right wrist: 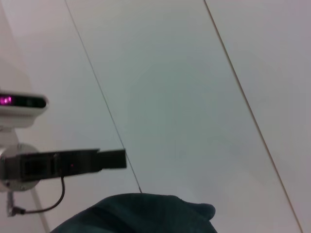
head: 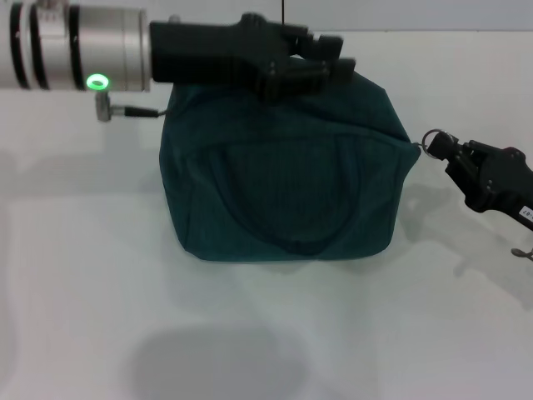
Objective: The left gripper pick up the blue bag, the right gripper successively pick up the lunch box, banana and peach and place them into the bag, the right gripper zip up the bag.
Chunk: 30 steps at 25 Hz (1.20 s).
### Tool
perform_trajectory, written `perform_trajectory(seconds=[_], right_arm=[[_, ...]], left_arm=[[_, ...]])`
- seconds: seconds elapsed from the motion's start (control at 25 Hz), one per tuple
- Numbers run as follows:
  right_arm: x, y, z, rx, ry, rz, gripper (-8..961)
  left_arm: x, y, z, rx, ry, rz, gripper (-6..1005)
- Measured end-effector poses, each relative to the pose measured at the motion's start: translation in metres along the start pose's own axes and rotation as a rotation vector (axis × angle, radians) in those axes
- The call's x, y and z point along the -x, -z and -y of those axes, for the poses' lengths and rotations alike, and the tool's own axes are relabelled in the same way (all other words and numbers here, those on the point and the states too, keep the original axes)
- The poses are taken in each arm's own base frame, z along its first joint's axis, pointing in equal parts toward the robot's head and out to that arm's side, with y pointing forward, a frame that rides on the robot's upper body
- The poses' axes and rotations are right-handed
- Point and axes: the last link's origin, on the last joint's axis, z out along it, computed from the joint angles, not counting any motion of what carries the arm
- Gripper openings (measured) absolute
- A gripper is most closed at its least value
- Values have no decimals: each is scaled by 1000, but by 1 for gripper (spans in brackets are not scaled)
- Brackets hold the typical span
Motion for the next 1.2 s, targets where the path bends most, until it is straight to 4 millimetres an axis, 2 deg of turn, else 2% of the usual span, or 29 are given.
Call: perform_trajectory(seconds=[0.32, 0.48, 0.84, 1.2], right_arm=[[-2, 0, 1, -12, -2, -7, 11], [-3, 2, 1, -18, -4, -6, 11], [-4, 4, 2, -31, -13, -3, 11], [-5, 6, 2, -35, -18, 0, 11]], left_arm=[[-26, -15, 4, -27, -151, 85, 364], [-24, -25, 12, -94, -204, 204, 363], [-22, -28, 22, -142, -250, 305, 361], [-21, -40, 24, -147, -217, 452, 360]])
